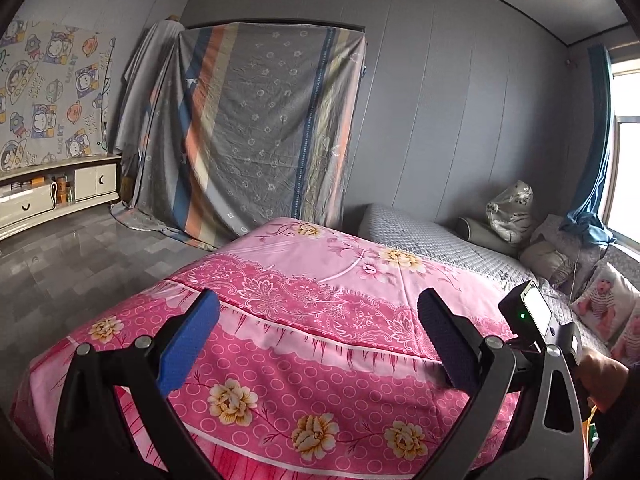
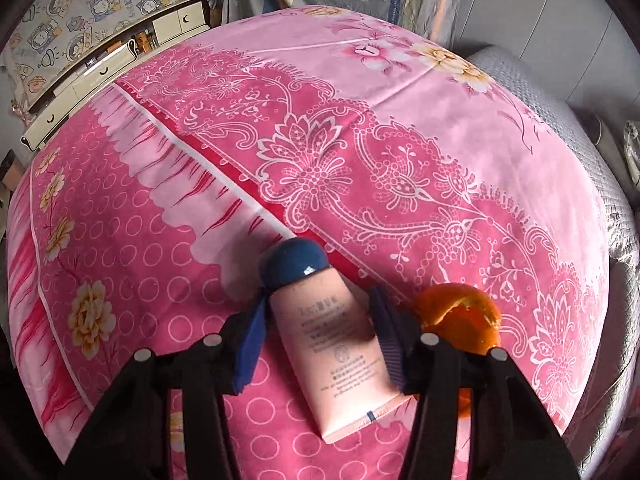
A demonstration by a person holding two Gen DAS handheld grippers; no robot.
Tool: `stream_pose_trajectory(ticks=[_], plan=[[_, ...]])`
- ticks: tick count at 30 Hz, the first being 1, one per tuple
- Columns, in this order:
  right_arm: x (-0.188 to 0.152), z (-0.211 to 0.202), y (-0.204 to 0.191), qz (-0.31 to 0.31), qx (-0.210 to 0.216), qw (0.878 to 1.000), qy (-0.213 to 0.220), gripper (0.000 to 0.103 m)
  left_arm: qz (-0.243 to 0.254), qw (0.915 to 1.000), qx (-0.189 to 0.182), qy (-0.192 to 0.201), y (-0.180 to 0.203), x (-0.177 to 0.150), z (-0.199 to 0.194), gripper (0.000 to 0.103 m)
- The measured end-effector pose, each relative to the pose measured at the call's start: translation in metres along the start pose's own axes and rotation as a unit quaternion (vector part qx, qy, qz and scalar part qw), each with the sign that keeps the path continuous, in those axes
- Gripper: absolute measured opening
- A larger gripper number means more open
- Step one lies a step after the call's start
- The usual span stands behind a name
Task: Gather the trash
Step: 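Return to the bed and grasp the pink lotion tube with the right tool, then grasp the orange peel with the left tool while the right holds the tube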
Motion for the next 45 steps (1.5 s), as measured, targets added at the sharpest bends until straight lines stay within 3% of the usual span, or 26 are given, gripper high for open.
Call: stream_pose_trajectory(ticks=[5, 11, 15, 18, 22, 30, 38, 39, 40, 43, 45], plan=[[0.001, -0.012, -0.003, 0.021, 0.015, 1.0, 0.017, 0.037, 0.019, 0.9997, -0.007, -0.012, 0.013, -0.003, 0.007, 0.095], [-0.014, -0.085, 0.006, 0.116, 0.091, 0.984, 0.097, 0.036, 0.079, 0.9931, -0.069, -0.052, 0.06, -0.015, 0.025, 0.095], [-0.049, -0.144, 0.028, 0.186, 0.1, 0.965, 0.155, 0.036, 0.132, 0.9755, -0.144, -0.102, 0.112, -0.038, 0.045, 0.095], [-0.08, -0.182, 0.045, 0.234, 0.099, 0.947, 0.195, 0.036, 0.165, 0.9556, -0.2, -0.14, 0.157, -0.06, 0.062, 0.095], [-0.12, -0.22, 0.056, 0.281, 0.093, 0.926, 0.234, 0.036, 0.19, 0.9334, -0.241, -0.186, 0.202, -0.089, 0.088, 0.095], [-0.17, -0.256, 0.062, 0.323, 0.079, 0.902, 0.276, 0.036, 0.194, 0.9074, -0.244, -0.282, 0.258, -0.144, 0.147, 0.095], [-0.195, -0.26, 0.064, 0.348, 0.092, 0.89, 0.279, 0.036, 0.21, 0.8981, -0.213, -0.322, 0.28, -0.187, 0.184, 0.094], [-0.198, -0.261, 0.064, 0.351, 0.092, 0.889, 0.28, 0.036, 0.208, 0.8982, -0.212, -0.324, 0.279, -0.189, 0.186, 0.086], [-0.2, -0.261, 0.064, 0.354, 0.092, 0.888, 0.28, 0.036, 0.202, 0.8971, -0.217, -0.328, 0.279, -0.191, 0.188, 0.065], [-0.203, -0.261, 0.065, 0.358, 0.095, 0.885, 0.281, 0.036, 0.191, 0.9011, -0.216, -0.324, 0.276, -0.185, 0.188, 0.052], [-0.203, -0.263, 0.063, 0.358, 0.098, 0.884, 0.283, 0.036, 0.188, 0.9051, -0.219, -0.312, 0.272, -0.175, 0.182, 0.05]])
Point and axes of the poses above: each gripper's, at about its wrist camera, not at the fingertips, and z roughly the way its jaws point, y to its right, x to its top, the point moved 6 cm from there along z, roughly the way its jaws point, and after that the axes turned 11 degrees about y, right-handed, at the moved point
